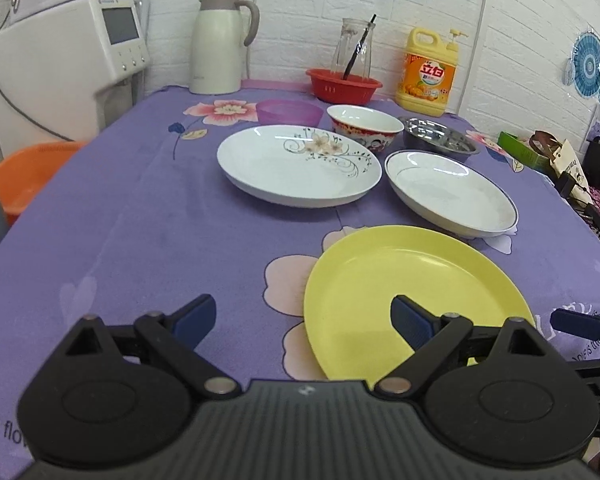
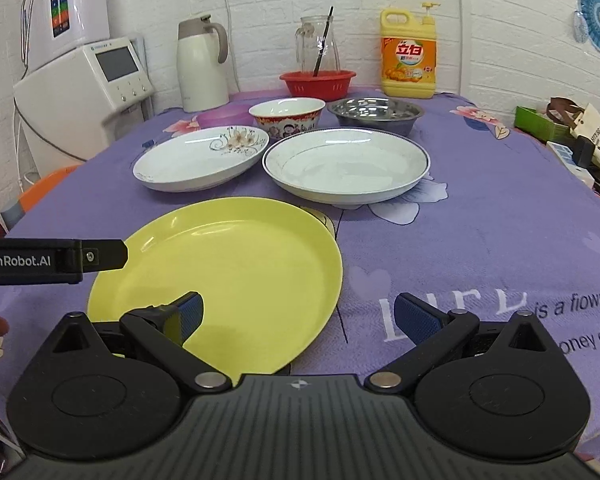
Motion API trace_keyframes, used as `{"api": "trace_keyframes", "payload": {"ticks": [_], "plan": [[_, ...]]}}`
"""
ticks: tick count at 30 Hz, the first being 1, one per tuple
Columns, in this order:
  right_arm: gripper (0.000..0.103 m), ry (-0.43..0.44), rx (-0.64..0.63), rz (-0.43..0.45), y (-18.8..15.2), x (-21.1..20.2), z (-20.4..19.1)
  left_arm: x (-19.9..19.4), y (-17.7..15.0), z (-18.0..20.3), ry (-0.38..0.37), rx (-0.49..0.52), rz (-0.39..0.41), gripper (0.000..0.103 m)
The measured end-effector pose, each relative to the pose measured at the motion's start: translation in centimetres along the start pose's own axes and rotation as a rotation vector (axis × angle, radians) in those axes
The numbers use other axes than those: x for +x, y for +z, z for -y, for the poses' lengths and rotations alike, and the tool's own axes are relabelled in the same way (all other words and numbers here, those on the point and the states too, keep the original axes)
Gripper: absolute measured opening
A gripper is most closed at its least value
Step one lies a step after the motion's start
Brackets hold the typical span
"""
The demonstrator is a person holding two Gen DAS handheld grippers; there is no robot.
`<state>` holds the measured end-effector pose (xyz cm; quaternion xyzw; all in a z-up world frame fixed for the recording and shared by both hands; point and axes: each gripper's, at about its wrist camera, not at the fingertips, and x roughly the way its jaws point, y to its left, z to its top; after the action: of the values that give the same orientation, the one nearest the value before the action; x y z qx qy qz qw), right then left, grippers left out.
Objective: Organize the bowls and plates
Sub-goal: 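Move the left tool to the yellow plate and grip its rim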
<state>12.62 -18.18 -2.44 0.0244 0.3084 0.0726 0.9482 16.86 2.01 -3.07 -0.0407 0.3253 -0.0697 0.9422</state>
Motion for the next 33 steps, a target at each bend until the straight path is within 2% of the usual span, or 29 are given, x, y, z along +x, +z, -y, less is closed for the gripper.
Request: {"api": "trace_keyframes", "payload": {"ticks": [3, 10, 14, 17, 19, 20, 21, 25, 28, 33], "plan": [[0.103, 0.025, -0.005, -0.025, 0.4, 1.0, 0.1, 0.9, 0.4, -0.3, -0.057, 0.009, -0.014, 0.092], [0.103, 0.079, -0.006, -0.048, 0.8, 2.4, 0.2, 2.3, 0.6, 0.1, -0.077, 0.052, -0.043, 0.088], [0.103, 0.055, -0.090, -0.031, 0.2, 2.6, -0.6, 3.1, 0.2, 0.6, -0.101, 0.052, -0.076, 0.070], [0.103, 0.052, -0.084, -0.024, 0.2, 2.5, -0.5, 3.2, -0.1, 1.3, -0.067, 0.090, -0.062, 0.070], [0.103, 0.055, -0.082, -0.035, 0.6, 2.7, -0.7, 3.3, -0.1, 1.7, -0.073, 0.105, -0.056, 0.061], [0.103, 0.070, -0.088, -0.030, 0.6, 2.8, -0.8, 3.2, -0.2, 1.9, -0.078, 0.110, -0.051, 0.050], [0.103, 0.078, -0.098, -0.024, 0.5, 2.8, -1.1, 3.2, -0.2, 2.1, -0.077, 0.104, -0.049, 0.049], [0.103, 0.054, -0.085, -0.005, 0.7, 2.6, -1.6, 2.9, 0.0, 1.4, -0.040, 0.068, -0.054, 0.046], [0.103, 0.084, -0.092, -0.006, 1.3, 2.7, -2.7, 1.8, 0.1, -0.3, -0.011, 0.033, -0.057, 0.046], [0.103, 0.174, -0.141, -0.003, 2.1, 3.9, -6.7, 0.2, 0.3, -3.9, 0.108, -0.004, -0.034, 0.046]]}}
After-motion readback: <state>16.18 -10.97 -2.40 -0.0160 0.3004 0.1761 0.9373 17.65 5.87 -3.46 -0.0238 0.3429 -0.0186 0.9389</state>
